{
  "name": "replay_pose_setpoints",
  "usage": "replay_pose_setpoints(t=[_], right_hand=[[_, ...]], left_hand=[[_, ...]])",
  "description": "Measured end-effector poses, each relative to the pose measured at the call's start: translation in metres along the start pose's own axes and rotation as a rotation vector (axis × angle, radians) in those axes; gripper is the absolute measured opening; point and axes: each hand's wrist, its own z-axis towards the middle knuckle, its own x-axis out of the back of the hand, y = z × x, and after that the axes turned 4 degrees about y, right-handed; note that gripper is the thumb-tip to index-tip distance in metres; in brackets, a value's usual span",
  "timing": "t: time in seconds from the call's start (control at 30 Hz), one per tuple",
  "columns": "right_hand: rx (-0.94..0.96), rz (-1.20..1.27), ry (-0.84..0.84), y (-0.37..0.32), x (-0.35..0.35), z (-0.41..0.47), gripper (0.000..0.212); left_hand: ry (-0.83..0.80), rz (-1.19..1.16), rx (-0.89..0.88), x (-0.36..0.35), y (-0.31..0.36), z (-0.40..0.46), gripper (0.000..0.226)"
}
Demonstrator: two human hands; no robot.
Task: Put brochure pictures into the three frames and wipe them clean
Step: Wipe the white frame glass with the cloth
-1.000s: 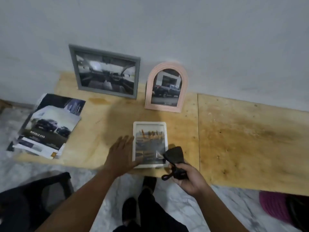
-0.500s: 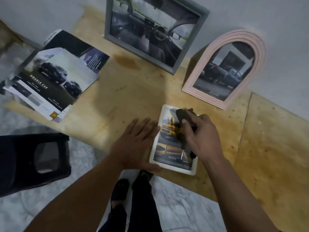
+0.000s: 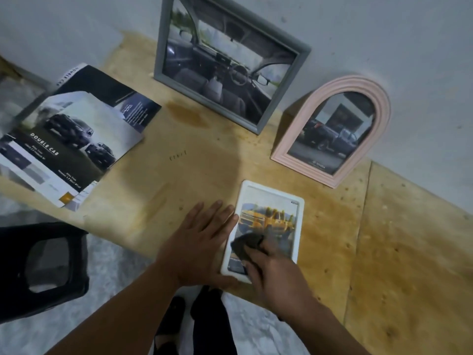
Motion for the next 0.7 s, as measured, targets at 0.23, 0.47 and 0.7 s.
replay_pose_setpoints(t=[0.23, 0.47, 0.7], right_hand=[[-0.119, 0.106, 0.254, 0.033, 0.056, 0.061, 0.035], [0.004, -0.131, 0.297, 0.020, -0.009, 0.049, 0.036], [0.172, 0.212, -0.055, 0.017, 0.004, -0.010, 0.033]], left_hand=[[0.039, -0.024, -0.007, 0.002, 0.000, -0.001, 0.129], [0.072, -0.010, -0.012, -0.001, 0.000, -0.002, 0.127], [0.089, -0.019, -0.001, 0.000, 0.002, -0.003, 0.128]])
